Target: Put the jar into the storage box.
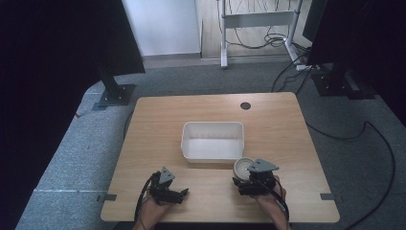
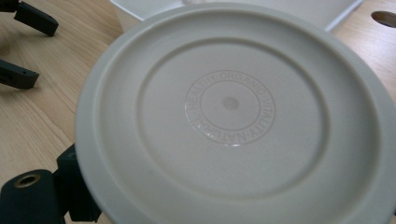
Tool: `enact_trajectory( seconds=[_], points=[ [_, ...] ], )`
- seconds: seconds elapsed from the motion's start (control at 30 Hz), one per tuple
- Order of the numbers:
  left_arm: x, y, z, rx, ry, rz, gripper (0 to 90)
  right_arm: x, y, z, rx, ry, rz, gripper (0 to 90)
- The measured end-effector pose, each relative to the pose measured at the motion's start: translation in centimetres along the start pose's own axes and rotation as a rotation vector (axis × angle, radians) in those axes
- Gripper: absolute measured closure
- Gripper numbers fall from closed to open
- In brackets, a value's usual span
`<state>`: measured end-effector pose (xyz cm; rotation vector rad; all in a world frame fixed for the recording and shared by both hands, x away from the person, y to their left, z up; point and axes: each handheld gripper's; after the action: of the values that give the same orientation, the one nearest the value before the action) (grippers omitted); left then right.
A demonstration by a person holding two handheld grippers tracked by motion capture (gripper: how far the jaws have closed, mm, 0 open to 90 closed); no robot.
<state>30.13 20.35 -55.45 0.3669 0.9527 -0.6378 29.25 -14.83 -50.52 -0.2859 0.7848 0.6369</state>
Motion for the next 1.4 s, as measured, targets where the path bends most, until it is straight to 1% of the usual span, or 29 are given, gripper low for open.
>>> enact_trajectory(
  seconds=[0.47,0.8,0.9,1.17,1.4],
  points=[
    [0.0,0.0,0.0,0.000,0.000,0.000,0.5,0.7,1.2,1.2,-0.030,-0.010,0.026,9.0],
    [0.0,0.0,0.0,0.000,0.000,0.000,0.5,1.3,2.0,2.6,-0.054,-0.019,0.042,9.0],
    [0.0,0.0,0.0,0.000,-0.001,0.000,0.5,1.5,2.1,3.0,-0.061,-0.021,0.042,9.0],
    [0.0,0.0,0.0,-0.001,-0.001,0.000,0.5,2.0,2.2,4.0,-0.051,-0.027,0.053,9.0],
    [0.0,0.0,0.0,0.000,-0.001,0.000,0.5,2.4,2.2,5.1,-0.058,-0.026,0.051,9.0]
  ],
)
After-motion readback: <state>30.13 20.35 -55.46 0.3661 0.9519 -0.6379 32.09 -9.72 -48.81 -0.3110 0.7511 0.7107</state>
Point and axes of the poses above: each handheld gripper's, and its own axes: x roughly forward along the jaws, z roughly out of its top, y roughly to its left, and after that the axes turned 12 degrees about y, right-handed
